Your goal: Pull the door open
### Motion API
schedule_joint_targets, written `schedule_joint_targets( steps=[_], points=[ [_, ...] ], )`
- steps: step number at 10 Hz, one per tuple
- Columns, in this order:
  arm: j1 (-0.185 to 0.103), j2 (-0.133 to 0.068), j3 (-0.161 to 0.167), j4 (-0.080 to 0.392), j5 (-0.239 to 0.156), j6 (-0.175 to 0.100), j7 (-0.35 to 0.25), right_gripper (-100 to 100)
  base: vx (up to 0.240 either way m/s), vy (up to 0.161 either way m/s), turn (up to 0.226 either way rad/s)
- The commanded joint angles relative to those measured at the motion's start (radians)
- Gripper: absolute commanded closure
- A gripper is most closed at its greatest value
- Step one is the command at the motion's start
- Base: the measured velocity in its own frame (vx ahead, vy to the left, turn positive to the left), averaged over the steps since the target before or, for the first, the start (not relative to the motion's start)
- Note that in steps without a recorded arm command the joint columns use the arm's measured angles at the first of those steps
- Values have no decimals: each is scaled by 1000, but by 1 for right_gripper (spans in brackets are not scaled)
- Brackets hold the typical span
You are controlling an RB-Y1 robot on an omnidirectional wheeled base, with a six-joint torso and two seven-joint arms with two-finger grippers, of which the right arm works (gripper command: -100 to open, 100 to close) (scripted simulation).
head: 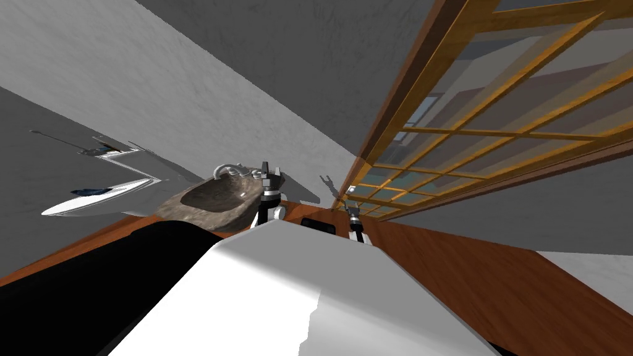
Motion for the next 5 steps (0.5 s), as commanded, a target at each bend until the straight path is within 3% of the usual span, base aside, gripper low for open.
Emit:
schedule_joint_targets(
  steps=[1,2,5],
  points=[
    [9,1,-30,-13,-1,3,-7,-100,103,-1,159],
    [12,3,-48,-17,-2,3,-8,-100,86,-1,275],
    [21,12,-97,-26,-5,3,-11,-100,80,-17,160]
  ],
)
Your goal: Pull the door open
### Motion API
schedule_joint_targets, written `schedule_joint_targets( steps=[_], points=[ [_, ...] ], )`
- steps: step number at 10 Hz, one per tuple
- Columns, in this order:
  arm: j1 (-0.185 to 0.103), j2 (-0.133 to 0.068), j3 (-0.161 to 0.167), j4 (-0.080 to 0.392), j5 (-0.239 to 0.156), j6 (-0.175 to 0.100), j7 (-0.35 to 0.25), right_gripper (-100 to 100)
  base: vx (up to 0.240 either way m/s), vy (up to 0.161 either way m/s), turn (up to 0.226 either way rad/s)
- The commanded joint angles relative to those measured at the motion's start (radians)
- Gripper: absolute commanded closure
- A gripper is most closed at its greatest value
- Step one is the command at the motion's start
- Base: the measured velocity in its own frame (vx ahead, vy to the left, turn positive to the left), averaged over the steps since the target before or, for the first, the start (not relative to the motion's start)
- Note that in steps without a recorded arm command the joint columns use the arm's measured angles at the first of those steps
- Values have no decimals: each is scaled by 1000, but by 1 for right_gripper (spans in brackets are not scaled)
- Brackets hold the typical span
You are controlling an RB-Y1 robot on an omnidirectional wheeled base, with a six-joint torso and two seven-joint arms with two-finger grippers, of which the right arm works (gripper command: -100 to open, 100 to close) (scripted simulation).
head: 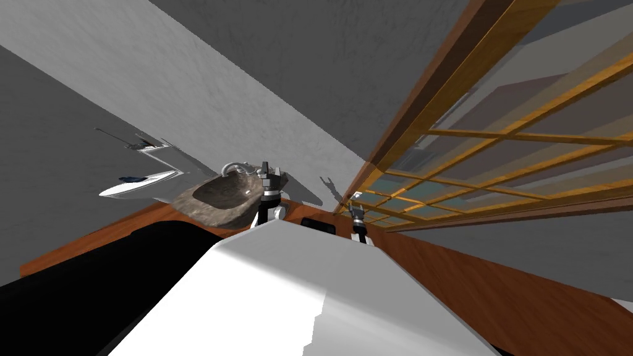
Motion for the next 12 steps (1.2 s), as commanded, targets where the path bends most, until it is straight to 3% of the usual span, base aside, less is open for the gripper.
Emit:
schedule_joint_targets(
  steps=[1,5,6,7,8,12],
  points=[
    [0,8,-42,1,-3,-2,-1,-100,124,-32,288],
    [15,37,-125,-15,-8,-1,-6,-100,120,-75,207],
    [17,44,-139,-18,-8,-1,-7,-100,143,-141,157],
    [14,41,-129,-9,-8,-4,-2,-100,32,-47,22],
    [14,41,-129,-9,-8,-4,-2,100,-26,17,-31],
    [14,41,-129,-9,-8,-4,-2,100,-4,-2,-9]
  ],
)
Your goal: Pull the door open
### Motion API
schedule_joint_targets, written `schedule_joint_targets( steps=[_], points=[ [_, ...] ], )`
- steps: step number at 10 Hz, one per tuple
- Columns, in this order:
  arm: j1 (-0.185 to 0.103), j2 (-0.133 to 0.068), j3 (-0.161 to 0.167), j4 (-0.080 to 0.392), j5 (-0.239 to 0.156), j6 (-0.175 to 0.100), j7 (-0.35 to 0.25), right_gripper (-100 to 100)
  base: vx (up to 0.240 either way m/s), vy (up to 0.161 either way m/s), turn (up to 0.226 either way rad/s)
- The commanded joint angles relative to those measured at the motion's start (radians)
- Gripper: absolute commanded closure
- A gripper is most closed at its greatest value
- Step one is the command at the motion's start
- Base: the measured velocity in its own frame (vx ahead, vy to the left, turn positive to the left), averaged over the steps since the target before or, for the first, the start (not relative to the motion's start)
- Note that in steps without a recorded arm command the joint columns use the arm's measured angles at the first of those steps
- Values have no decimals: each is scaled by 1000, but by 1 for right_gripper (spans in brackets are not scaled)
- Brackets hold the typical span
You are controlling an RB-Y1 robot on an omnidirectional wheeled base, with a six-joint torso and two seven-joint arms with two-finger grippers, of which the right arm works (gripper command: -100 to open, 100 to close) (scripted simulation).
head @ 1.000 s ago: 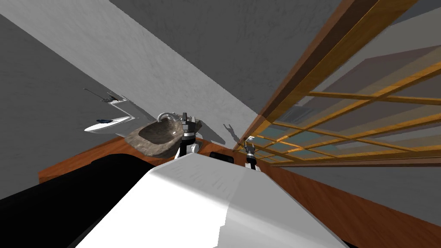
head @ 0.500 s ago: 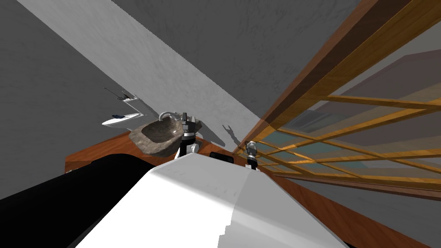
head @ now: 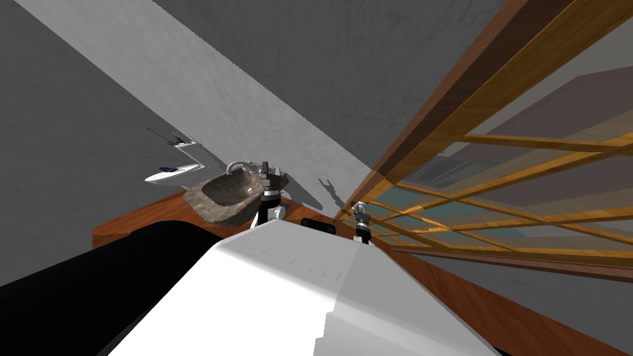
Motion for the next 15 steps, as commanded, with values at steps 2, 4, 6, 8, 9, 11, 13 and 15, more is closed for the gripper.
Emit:
schedule_joint_targets(
  steps=[2,4,6,8,9,11,13,15],
  points=[
    [0,-5,8,2,-16,0,-35,100,-11,-1,14],
    [0,-11,17,4,-34,-1,-73,100,-28,-4,43],
    [0,-16,24,6,-48,-1,-105,100,-28,-2,37],
    [0,-21,32,7,-64,-2,-138,100,-25,-1,33],
    [0,-24,38,9,-74,-2,-162,100,-27,-1,47],
    [0,-30,48,11,-95,-3,-208,100,-33,-1,39],
    [-1,-36,59,13,-116,-3,-255,100,-35,-2,55],
    [-1,-44,72,16,-142,-4,-313,100,-33,-7,56]
  ],
)
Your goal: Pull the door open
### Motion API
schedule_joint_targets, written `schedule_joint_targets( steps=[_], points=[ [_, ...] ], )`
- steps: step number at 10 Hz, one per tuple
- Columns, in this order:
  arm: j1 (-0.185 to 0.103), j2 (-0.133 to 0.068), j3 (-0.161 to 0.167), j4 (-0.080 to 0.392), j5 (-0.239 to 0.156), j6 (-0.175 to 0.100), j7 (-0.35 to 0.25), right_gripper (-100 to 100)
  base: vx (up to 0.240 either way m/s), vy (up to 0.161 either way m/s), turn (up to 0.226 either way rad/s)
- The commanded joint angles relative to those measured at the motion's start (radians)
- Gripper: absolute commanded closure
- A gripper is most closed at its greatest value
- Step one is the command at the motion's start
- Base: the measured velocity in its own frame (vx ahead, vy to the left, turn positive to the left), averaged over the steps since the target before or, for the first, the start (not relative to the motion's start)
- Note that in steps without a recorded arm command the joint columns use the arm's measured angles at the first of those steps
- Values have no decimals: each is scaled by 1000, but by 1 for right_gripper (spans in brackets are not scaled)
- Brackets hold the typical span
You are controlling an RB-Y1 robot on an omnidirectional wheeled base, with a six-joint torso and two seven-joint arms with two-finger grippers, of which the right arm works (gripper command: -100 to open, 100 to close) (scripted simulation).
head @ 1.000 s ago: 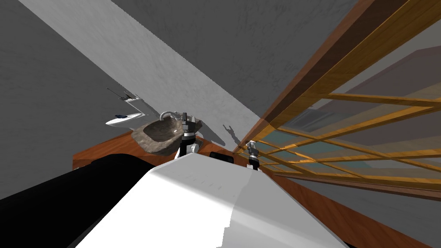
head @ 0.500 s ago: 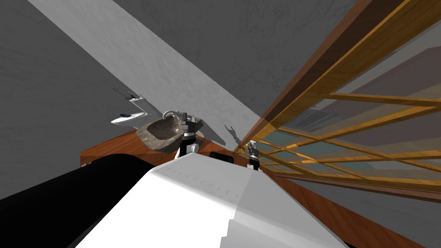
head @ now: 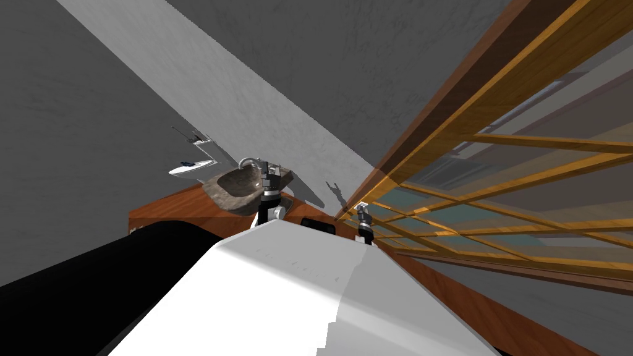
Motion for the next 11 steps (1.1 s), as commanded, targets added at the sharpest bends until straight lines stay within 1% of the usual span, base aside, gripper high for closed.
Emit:
schedule_joint_targets(
  steps=[1,2,3,6,7,9,10,11],
  points=[
    [-1,4,21,2,-18,0,-50,100,-40,-10,50],
    [-1,0,27,3,-31,-1,-77,100,-44,-5,50],
    [-1,0,27,3,-31,-1,-84,100,-31,-7,19],
    [-1,-12,49,8,-73,-2,-174,100,-32,-2,56],
    [-1,-12,49,8,-73,-2,-183,100,-29,-7,24],
    [-2,-20,64,11,-103,-3,-246,100,-33,-11,40],
    [-2,-20,64,11,-103,-3,-257,100,-31,-9,38],
    [-2,-25,72,13,-118,-3,-291,100,-23,-5,51]
  ],
)
